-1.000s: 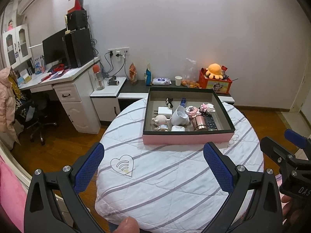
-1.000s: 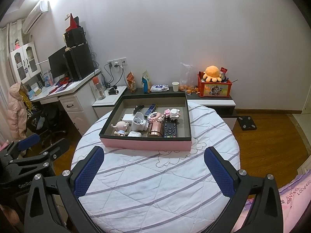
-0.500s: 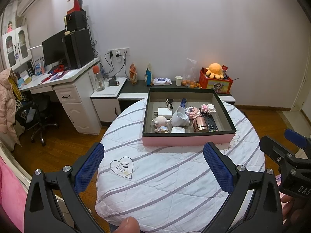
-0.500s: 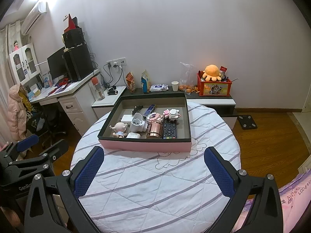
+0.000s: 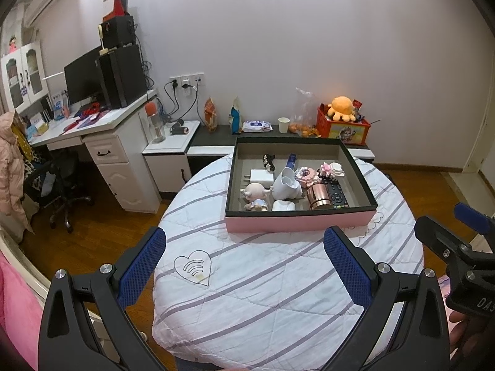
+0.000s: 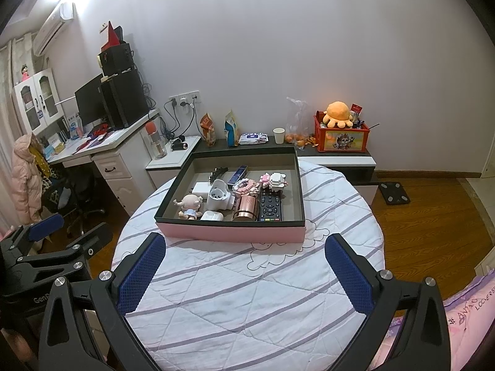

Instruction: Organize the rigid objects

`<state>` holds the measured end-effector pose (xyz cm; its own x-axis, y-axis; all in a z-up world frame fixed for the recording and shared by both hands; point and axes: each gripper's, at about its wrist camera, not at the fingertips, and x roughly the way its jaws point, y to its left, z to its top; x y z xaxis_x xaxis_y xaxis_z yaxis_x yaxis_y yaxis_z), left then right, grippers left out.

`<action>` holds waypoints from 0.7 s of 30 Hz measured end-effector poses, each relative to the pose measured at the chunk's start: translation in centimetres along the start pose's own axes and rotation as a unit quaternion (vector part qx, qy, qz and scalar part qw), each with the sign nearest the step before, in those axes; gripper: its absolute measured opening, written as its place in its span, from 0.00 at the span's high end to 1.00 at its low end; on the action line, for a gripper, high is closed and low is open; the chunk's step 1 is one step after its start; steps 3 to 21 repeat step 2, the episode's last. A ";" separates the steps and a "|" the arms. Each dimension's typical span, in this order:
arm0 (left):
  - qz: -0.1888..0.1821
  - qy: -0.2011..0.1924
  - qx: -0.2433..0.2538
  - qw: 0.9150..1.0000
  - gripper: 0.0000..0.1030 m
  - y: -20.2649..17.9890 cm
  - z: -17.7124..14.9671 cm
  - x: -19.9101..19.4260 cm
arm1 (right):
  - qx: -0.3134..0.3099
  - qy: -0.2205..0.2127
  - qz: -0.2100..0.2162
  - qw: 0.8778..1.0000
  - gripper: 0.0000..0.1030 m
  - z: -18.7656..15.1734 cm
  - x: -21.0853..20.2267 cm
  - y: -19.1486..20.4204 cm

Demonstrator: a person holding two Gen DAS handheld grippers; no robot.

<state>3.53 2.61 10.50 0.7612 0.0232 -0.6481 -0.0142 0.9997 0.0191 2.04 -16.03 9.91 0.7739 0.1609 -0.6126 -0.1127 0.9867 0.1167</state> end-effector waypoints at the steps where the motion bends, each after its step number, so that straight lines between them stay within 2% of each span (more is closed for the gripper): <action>1: -0.001 -0.001 -0.001 1.000 0.00 0.0 0.1 0.0 | 0.000 0.000 0.000 1.000 0.00 0.0 0.0 0.0; 21: -0.001 -0.002 -0.002 1.000 0.00 0.2 0.1 -0.1 | 0.000 0.000 0.000 1.000 0.00 0.1 0.0 0.0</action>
